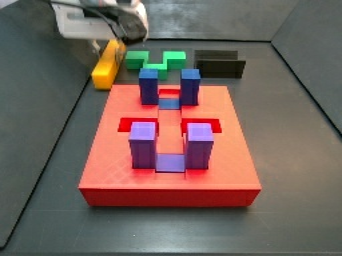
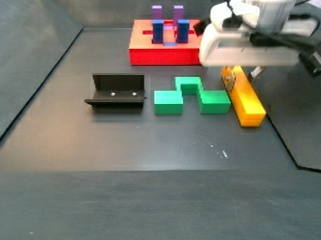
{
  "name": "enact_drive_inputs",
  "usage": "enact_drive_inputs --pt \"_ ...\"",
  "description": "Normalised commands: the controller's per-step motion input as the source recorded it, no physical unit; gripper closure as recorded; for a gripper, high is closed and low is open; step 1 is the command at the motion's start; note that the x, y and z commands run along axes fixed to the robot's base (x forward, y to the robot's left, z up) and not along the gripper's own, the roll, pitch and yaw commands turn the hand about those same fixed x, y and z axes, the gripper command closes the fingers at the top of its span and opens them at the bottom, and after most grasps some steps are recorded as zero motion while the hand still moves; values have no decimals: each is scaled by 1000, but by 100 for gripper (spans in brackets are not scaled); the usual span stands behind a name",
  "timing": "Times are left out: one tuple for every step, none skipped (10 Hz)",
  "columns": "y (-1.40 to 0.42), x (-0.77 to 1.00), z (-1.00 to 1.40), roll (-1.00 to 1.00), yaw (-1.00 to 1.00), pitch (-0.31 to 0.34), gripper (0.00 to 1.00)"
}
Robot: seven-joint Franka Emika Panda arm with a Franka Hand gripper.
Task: Pick up the yellow object. Move up. Move to above the board. Insert the yellow object.
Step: Move up, then move to above the board.
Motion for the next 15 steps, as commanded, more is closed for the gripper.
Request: enact_drive_inputs --pt "25 -42 576 -45 46 95 100" --pt "5 -13 406 -81 37 94 100" --pt "0 0 1400 0 0 0 100" --pt "3 -1 1400 -5 -20 -14 100" --pt "-18 -45 1400 -58 -10 29 100" --pt "-8 -46 1400 -141 -6 1 100" --pt "6 -22 1400 -132 -13 14 100" --pt "-3 -1 1400 -100 -8 55 100" --pt "1 2 1400 -81 -8 72 100" --pt "6 -4 890 -87 -10 63 100" --pt "8 -6 501 -89 -9 46 100" --pt "11 4 168 -77 -7 28 100" --pt "-1400 907 212 -125 -76 121 100" --pt "-1400 919 199 -33 -46 161 100" --pt "-1400 948 188 23 -6 207 100"
